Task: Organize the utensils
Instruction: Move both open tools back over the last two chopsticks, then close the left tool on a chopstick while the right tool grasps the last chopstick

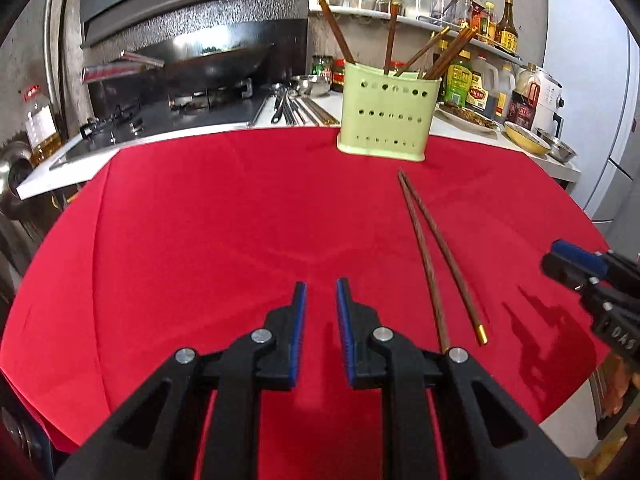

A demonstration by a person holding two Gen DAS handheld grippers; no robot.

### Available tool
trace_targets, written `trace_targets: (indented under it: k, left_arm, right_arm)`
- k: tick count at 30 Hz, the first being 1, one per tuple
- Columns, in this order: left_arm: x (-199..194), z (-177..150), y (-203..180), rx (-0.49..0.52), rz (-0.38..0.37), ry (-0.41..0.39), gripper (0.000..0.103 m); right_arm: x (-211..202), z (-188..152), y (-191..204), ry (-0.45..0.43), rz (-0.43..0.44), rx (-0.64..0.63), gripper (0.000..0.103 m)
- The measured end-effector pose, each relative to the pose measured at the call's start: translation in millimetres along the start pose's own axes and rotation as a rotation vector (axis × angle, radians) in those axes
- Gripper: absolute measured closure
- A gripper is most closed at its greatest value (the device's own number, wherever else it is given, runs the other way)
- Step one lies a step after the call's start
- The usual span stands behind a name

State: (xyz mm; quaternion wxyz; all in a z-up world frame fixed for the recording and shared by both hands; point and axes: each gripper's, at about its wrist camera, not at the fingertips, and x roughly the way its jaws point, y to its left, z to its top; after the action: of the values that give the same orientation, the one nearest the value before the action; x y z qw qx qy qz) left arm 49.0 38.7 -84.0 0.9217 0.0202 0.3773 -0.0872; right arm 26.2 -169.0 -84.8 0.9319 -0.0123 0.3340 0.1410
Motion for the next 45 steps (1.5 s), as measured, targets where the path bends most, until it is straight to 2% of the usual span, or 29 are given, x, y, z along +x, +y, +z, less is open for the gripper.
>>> trace_targets:
  k: [15,19,23,32,37,41,45]
  left_arm:
    - [18,8,26,-0.036,0.000,0.002,0.088]
    - [24,9,29,-0.037,-0.008,0.014,0.088]
    - [26,8,21,-0.030,-0.033,0.021,0.088]
    - [25,4,-2,-0.003,-0.080,0.041,0.088]
    - [25,1,-24,0.026,-0.134,0.062,0.088]
    - [28,1,-43,0.043,-0.204,0.083,0.088]
    - [36,3,-60,0.063,-0.233,0.114,0.088]
  right_arm:
    - [58,9,31,0.103,0.020,-0.024,0.073]
    - [68,7,31,0.133,0.005,-0.031,0.090]
    - [66,3,29,0.136,-0.013,-0.048,0.094]
    - [43,-11,-13,0.140,-0.105,0.000,0.097]
    - [33,-20,-39,0.132,-0.154,0.048,0.097]
    - [27,-24,-51,0.125,-0.174,0.075,0.097]
    - [26,-25,-58,0.120,-0.174,0.086,0.096]
